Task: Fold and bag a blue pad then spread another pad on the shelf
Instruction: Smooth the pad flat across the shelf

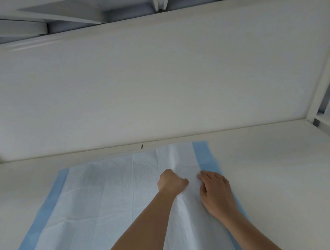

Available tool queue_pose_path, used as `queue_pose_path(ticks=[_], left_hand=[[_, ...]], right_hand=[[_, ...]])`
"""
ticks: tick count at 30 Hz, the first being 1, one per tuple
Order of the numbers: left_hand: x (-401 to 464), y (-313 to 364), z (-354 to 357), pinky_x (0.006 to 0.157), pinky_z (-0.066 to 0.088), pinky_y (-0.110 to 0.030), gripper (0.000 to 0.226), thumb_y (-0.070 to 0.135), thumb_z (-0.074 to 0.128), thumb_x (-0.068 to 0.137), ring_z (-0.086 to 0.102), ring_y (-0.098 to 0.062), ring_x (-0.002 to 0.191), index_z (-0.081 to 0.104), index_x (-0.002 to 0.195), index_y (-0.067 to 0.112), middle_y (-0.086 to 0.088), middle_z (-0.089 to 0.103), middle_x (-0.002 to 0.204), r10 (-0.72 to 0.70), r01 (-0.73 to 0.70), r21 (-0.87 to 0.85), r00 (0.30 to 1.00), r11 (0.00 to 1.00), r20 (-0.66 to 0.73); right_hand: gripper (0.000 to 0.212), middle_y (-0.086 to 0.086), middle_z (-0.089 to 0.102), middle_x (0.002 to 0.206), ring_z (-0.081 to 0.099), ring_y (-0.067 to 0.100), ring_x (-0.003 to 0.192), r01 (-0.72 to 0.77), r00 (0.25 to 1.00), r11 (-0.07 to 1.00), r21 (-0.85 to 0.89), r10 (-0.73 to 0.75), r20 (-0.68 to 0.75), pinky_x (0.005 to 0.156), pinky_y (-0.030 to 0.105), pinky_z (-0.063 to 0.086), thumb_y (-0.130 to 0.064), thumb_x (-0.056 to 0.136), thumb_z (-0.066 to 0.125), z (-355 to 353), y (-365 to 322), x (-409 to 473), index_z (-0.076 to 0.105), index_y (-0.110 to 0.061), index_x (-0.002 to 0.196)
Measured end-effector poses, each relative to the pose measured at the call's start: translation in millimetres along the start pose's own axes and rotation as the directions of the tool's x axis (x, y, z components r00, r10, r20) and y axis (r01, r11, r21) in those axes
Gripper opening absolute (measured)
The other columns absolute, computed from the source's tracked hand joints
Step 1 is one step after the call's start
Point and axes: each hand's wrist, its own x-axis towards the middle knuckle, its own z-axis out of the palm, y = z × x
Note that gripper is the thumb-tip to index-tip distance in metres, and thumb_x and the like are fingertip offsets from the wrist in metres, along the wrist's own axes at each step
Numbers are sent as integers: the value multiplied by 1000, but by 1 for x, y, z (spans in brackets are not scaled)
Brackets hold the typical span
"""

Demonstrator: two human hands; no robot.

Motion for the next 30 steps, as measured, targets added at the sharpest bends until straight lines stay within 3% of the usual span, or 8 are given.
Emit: queue_pose_path(ticks=[4, 8, 12, 16, 30], left_hand=[[0, 2, -2, 62, 48, -25, 23, 25, 66, 79, 55, -17, 72, 46, 77, 15, 2, 49, 74, -2, 2, -6, 1000, 1000, -17], [-2, 5, -3, 60, 49, -25, 27, 24, 66, 80, 50, -13, 65, 41, 70, 17, 3, 48, 72, 13, -13, -1, 999, 1000, -45], [-5, 6, -3, 48, 40, -19, 28, 24, 66, 80, 46, -8, 58, 41, 67, 17, 3, 47, 68, 46, -42, 51, 995, 998, -83], [-5, 9, -5, 46, 38, -19, 29, 22, 67, 78, 45, -8, 56, 41, 66, 16, 3, 46, 67, 62, -54, 93, 995, 994, -81], [-16, 17, -28, 48, 44, -21, 26, 19, 70, 73, 55, -14, 58, 45, 68, 13, 0, 54, 68, 23, -25, -38, 999, 999, -32]], right_hand=[[69, -3, 59, 130, 53, 16, 123, 10, 997, 999, 43, -14, 79, 109, 41, 35, -35, 79, 11, 2, 0, 1, 62, -18, 123], [79, -5, 52, 138, 44, 11, 130, 1, 994, 998, 56, -7, 108, 114, 36, 27, -40, 76, 2, 0, 5, -1, 53, -20, 132], [66, -3, 52, 138, 44, 14, 131, -7, 994, 997, 80, -2, 114, 113, 37, 27, -36, 84, 11, -5, 8, -3, 53, -19, 132], [41, -10, 39, 147, 29, 7, 139, -29, 984, 998, 59, 18, 178, 118, 37, 12, -23, 98, 31, -16, 16, -6, 44, -24, 138], [47, -3, 26, 155, 15, 11, 146, -10, 963, 998, 68, -9, 271, 120, 38, 2, -24, 102, 28, -36, 0, 8, 27, -19, 148]])
